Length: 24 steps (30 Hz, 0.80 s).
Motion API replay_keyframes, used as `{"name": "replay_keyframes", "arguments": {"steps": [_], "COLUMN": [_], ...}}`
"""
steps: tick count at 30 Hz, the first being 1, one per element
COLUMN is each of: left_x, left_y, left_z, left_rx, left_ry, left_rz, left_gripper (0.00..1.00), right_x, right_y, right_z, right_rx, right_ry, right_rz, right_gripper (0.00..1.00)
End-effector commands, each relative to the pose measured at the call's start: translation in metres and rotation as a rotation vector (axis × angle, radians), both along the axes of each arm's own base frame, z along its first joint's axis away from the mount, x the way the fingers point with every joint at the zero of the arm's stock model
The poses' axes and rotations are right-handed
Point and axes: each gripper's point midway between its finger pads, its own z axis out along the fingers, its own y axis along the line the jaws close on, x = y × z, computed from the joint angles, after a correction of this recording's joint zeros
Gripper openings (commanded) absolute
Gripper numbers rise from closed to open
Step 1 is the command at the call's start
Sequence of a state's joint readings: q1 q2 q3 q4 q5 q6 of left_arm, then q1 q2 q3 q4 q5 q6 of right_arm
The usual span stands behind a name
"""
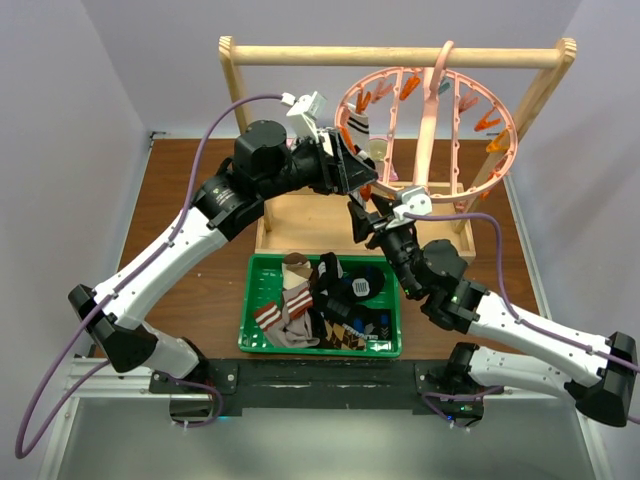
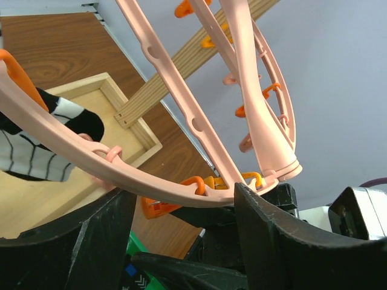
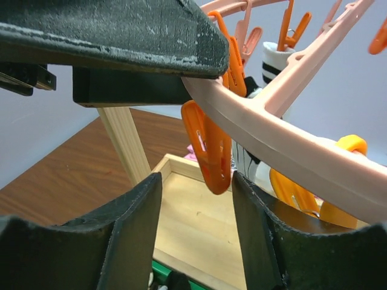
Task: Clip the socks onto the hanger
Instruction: Open the clamp at the hanger.
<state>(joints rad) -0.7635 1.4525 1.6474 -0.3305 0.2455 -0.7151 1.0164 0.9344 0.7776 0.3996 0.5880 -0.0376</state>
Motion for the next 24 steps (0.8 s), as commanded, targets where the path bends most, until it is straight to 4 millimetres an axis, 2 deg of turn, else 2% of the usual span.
{"name": "replay_keyframes", "arguments": {"steps": [1,8,12,13,15,16,17,18,19,21,24], "left_x": [-0.009,-0.008,-0.010,-0.011,-0.012,-0.013,-0.013,-0.014,-0.014,-0.015,-0.015], "left_y": [0.012,0.012,0.013,0.015,0.016,0.016,0.016,0.015,0.016,0.015,0.016], "left_z": [0.046,0.054,0.052,0.051,0.051,0.050,0.051,0.052,0.054,0.055,0.056], "left_rx": [-0.082,-0.093,-0.088,-0.085,-0.086,-0.086,-0.088,-0.090,-0.093,-0.097,-0.101], "left_ry": [-0.081,-0.088,-0.085,-0.086,-0.087,-0.085,-0.084,-0.084,-0.087,-0.087,-0.084], "left_rz": [0.012,0.014,0.014,0.014,0.011,0.009,0.008,0.003,0.005,0.003,0.002], "left_gripper": [0.71,0.78,0.84,0.84,0.72,0.71,0.71,0.73,0.75,0.77,0.77], "right_x": [-0.004,-0.007,-0.007,-0.007,-0.005,-0.005,-0.003,-0.002,-0.001,0.002,0.004], "right_y": [-0.008,-0.017,-0.017,-0.017,-0.016,-0.015,-0.016,-0.016,-0.017,-0.021,-0.023], "right_z": [0.040,0.048,0.046,0.047,0.046,0.046,0.045,0.044,0.043,0.043,0.046], "right_rx": [0.099,0.110,0.110,0.112,0.108,0.106,0.105,0.101,0.098,0.092,0.094], "right_ry": [-0.072,-0.077,-0.069,-0.069,-0.064,-0.063,-0.061,-0.058,-0.057,-0.056,-0.070], "right_rz": [0.021,0.024,0.023,0.021,0.022,0.024,0.015,0.011,0.005,-0.024,-0.028], "right_gripper": [0.48,0.20,0.16,0.15,0.13,0.13,0.18,0.26,0.43,0.65,0.69]}}
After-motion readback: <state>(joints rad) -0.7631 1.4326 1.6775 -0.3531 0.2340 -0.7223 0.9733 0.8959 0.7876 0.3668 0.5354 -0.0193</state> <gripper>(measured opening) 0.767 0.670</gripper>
